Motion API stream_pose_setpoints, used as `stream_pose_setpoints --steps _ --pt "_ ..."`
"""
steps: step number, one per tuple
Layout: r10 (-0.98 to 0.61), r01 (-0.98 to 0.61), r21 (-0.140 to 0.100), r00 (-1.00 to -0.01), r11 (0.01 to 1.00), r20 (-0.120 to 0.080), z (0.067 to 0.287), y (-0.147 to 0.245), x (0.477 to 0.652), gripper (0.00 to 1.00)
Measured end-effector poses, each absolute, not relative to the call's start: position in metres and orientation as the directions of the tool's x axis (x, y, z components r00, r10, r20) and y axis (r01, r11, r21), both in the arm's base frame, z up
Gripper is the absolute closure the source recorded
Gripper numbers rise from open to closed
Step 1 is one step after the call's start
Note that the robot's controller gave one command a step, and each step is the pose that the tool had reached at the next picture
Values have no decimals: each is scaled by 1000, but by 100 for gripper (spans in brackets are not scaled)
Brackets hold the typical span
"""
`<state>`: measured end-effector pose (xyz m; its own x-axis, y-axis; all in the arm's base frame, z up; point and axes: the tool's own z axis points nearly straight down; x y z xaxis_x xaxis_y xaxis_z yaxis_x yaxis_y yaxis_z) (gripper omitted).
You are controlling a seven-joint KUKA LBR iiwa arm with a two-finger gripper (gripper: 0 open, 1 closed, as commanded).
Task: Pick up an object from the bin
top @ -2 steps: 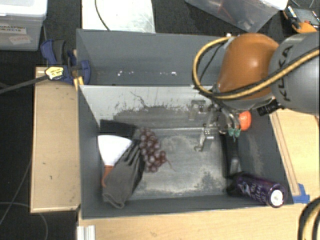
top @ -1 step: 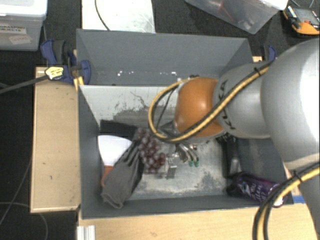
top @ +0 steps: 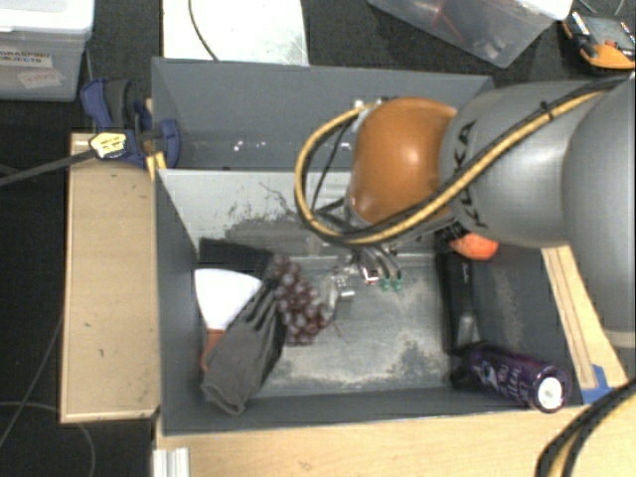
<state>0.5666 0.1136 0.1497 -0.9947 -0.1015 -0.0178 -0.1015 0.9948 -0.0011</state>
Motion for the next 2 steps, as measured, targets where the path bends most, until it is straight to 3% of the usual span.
stream_pose_setpoints --steps 1,2 --pt "12 12 0 -1000 1000 4 101 168 558 0" --pt "-307 -307 -6 -951 952 -20 71 191 557 0"
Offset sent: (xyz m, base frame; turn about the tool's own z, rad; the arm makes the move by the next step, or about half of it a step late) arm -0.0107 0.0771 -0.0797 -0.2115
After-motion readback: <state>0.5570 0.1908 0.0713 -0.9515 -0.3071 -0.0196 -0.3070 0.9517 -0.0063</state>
